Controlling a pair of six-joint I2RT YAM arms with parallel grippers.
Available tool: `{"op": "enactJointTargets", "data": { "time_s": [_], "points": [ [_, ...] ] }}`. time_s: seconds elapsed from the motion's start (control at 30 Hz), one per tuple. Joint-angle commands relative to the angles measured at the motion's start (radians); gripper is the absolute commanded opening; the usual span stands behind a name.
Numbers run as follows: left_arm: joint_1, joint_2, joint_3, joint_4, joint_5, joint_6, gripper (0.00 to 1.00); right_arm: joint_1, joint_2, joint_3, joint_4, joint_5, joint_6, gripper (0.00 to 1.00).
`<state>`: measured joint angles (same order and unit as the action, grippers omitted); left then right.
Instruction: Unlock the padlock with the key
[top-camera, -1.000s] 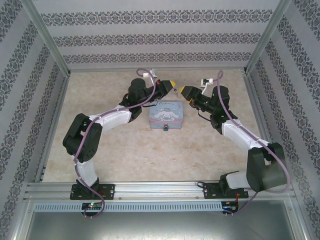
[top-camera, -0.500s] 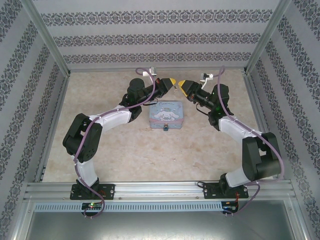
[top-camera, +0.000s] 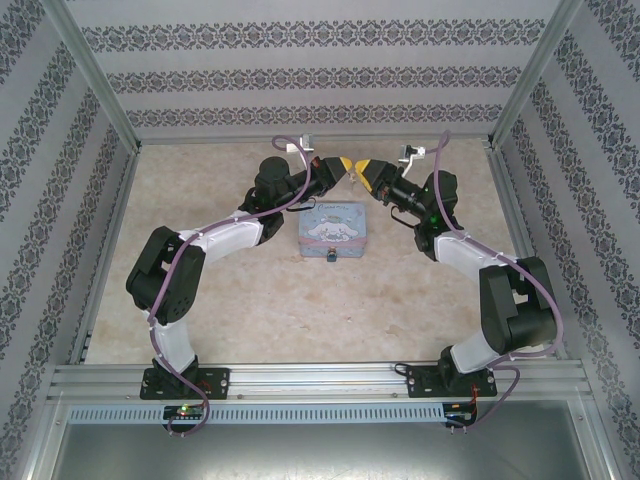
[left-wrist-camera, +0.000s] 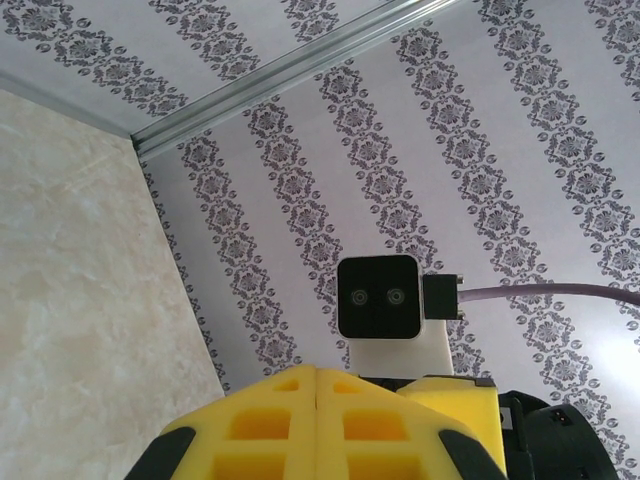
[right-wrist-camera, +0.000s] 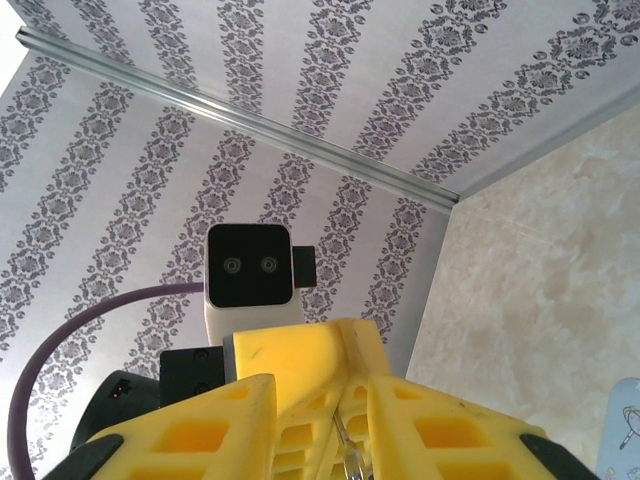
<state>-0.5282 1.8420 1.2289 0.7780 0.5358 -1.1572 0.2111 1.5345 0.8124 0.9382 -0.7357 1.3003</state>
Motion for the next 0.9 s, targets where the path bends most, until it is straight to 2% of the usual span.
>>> {"op": "enactJointTargets", "data": {
  "time_s": [0.0, 0.23, 0.87],
  "points": [
    [0.008, 0.013, 0.034, 0.039, 0.022, -0.007, 0.00, -0.006, 0.004, -0.022, 0.054, -0.031, -0.001, 0.31],
    [0.009, 0.013, 0.042, 0.023, 0.027, -0.004, 0.00, -0.003, 0.007, -0.035, 0.060, -0.033, -0.004, 0.33],
    [0.009, 0.019, 0.038, -0.015, 0.031, -0.008, 0.00, 0.017, 0.029, -0.026, 0.078, -0.056, -0.009, 0.24]
  ]
}}
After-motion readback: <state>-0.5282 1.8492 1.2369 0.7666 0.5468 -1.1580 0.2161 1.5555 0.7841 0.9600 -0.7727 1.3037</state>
